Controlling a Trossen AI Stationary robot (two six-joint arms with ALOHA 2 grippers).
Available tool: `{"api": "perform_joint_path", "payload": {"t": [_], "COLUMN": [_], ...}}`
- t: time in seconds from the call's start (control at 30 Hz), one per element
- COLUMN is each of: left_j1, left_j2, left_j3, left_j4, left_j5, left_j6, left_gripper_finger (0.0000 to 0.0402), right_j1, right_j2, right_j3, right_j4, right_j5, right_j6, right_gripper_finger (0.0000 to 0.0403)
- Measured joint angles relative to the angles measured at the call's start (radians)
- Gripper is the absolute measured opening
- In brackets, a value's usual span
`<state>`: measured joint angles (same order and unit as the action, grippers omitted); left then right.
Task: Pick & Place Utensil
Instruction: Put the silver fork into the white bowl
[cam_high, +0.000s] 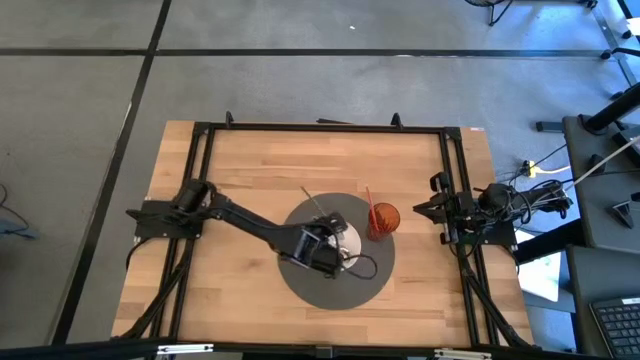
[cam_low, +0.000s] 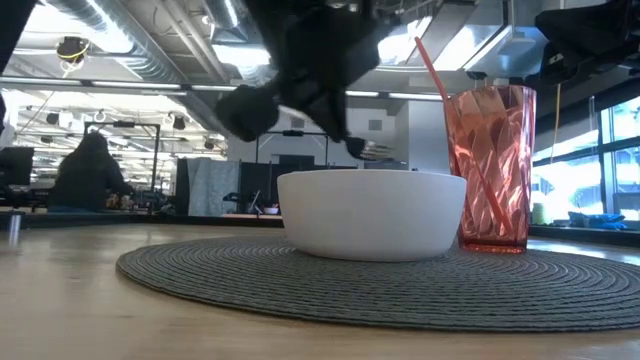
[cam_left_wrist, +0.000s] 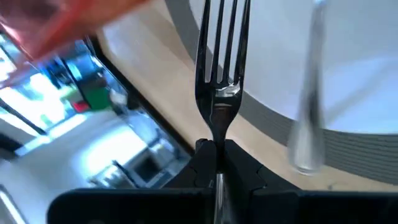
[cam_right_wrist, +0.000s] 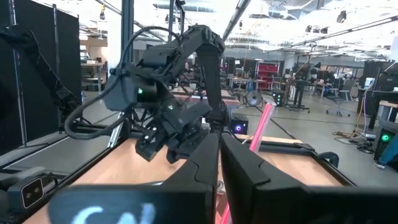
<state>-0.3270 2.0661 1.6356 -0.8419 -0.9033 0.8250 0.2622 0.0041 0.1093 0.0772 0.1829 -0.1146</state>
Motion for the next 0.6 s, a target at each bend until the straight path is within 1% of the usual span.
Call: {"api": "perform_joint_path", "payload": {"t": [0.07, 0.13, 0.27, 0.43, 0.6], "left_j1": [0.002, 0.003, 0.002, 0.008, 0.014], "left_j2": [0.008, 0.013, 0.022, 0.062, 0.108], "left_j3": [0.03, 0.047, 0.035, 0.033, 0.032], "left_j4": [0.022, 0.046, 0.111, 0.171, 0.163], "left_j5": [0.02, 0.072, 0.139, 0.139, 0.147], "left_j6": [0.091, 0.183, 0.337, 0.441, 0.472], "left_gripper_finger": [0.0007, 0.0008, 0.0008, 0.0007, 0.0007], "right_j1": [0.0, 0.0, 0.0, 0.0, 0.0], "right_j2": [0.0, 0.0, 0.0, 0.0, 0.0], "right_j3": [0.0, 0.0, 0.0, 0.0, 0.0], "right_j4": [0.0, 0.0, 0.0, 0.0, 0.0], "right_j5": [0.0, 0.0, 0.0, 0.0, 0.0], "right_j6": [-0.001, -0.002, 0.001, -0.002, -0.006], "right_gripper_finger": [0.0021, 0.0021, 0.0021, 0.0021, 0.0021]}}
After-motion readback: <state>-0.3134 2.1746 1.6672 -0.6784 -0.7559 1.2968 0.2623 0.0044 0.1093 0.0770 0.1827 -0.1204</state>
